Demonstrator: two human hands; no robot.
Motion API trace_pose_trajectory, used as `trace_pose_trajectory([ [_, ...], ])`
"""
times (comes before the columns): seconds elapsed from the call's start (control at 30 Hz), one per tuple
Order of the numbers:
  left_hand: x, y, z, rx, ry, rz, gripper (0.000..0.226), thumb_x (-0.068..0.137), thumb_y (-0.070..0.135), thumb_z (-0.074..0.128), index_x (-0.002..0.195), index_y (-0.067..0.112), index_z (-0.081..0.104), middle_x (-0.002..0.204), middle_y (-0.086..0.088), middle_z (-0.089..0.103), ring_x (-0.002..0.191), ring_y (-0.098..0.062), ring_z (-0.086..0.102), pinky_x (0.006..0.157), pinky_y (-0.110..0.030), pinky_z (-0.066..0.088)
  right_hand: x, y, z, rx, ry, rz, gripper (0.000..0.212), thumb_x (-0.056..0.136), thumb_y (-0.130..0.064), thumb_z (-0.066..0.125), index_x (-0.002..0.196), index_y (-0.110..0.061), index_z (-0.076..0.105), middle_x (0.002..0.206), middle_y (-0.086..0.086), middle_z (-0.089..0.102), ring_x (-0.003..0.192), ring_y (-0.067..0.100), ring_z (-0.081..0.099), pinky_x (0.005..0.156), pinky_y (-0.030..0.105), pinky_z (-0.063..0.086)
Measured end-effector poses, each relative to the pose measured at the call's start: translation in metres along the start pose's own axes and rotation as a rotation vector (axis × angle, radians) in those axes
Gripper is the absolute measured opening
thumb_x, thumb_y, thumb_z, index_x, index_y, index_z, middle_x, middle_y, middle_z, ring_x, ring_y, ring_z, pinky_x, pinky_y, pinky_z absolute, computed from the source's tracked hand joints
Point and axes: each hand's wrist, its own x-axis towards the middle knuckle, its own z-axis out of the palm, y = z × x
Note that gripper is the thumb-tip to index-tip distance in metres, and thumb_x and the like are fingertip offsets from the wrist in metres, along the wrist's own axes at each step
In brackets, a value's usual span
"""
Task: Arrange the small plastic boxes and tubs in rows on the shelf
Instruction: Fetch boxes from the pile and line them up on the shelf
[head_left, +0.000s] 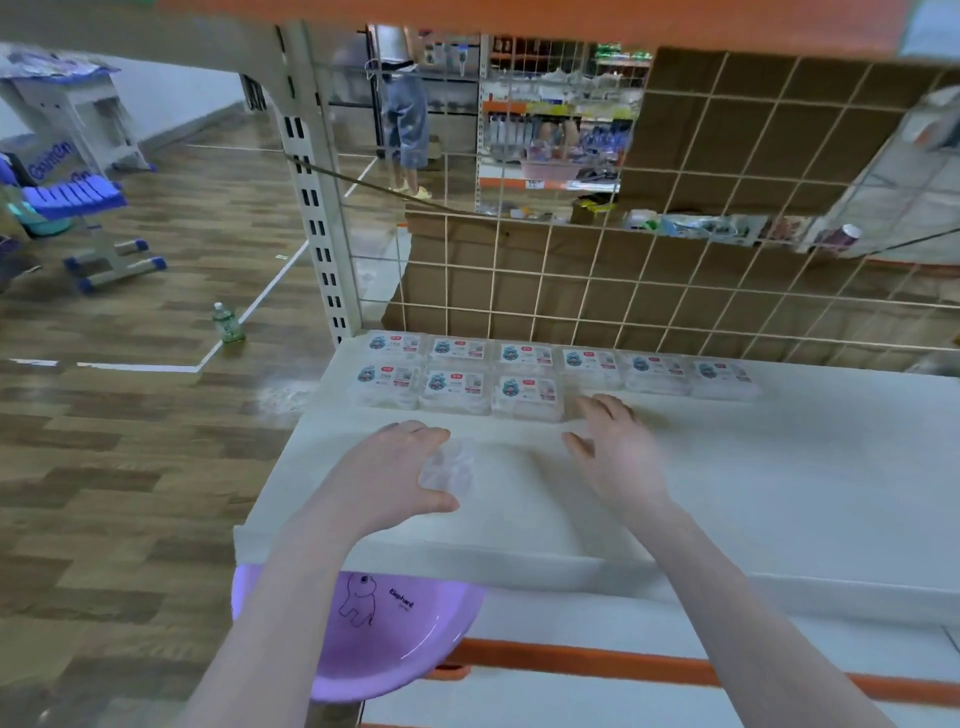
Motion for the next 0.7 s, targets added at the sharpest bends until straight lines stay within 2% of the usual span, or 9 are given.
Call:
trace_pose_trajectory([
  [0.17, 0.008, 0.024, 0.009, 0.025, -0.025, 0.026, 0.076, 0.078, 0.047, 0.068, 0.143, 0.024, 0.036, 0.14, 0.008, 0.041, 0.13, -0.012, 0.035, 0.102, -0.025, 0.032, -0.017, 0.044, -0.015, -0.083, -0.053, 0.028, 0.048, 0.096, -0.037, 0.046, 0.14, -0.019, 0.038, 0.145, 0.001, 0.036, 0.131, 0.02, 0.036, 0.097, 0.027, 0.032],
  [0.33, 0.03, 0.064, 0.021, 0.058, -0.019, 0.026, 0.078, 0.076, 0.047, 0.07, 0.142, 0.025, 0.036, 0.141, 0.007, 0.042, 0.13, -0.014, 0.036, 0.102, -0.026, 0.033, -0.023, 0.095, -0.03, -0.11, -0.049, 0.037, 0.045, 0.094, -0.038, 0.049, 0.135, -0.02, 0.045, 0.141, 0.0, 0.042, 0.125, 0.02, 0.041, 0.092, 0.028, 0.035],
  [0.47, 0.05, 0.107, 0.039, 0.051, -0.033, 0.013, 0.074, 0.073, 0.045, 0.071, 0.138, 0.024, 0.042, 0.131, 0.006, 0.048, 0.124, -0.016, 0.041, 0.098, -0.032, 0.04, -0.025, 0.135, -0.041, -0.132, -0.051, 0.015, 0.04, 0.093, -0.035, 0.051, 0.129, -0.017, 0.05, 0.136, 0.001, 0.047, 0.119, 0.024, 0.046, 0.087, 0.03, 0.038],
  [0.7, 0.073, 0.16, 0.07, 0.025, -0.079, -0.002, 0.076, 0.072, 0.041, 0.074, 0.139, 0.025, 0.042, 0.13, 0.004, 0.05, 0.121, -0.017, 0.043, 0.098, -0.033, 0.04, -0.019, 0.188, -0.052, -0.099, -0.059, -0.071, 0.036, 0.093, -0.034, 0.051, 0.124, -0.016, 0.055, 0.132, 0.003, 0.052, 0.12, 0.025, 0.046, 0.092, 0.031, 0.035],
])
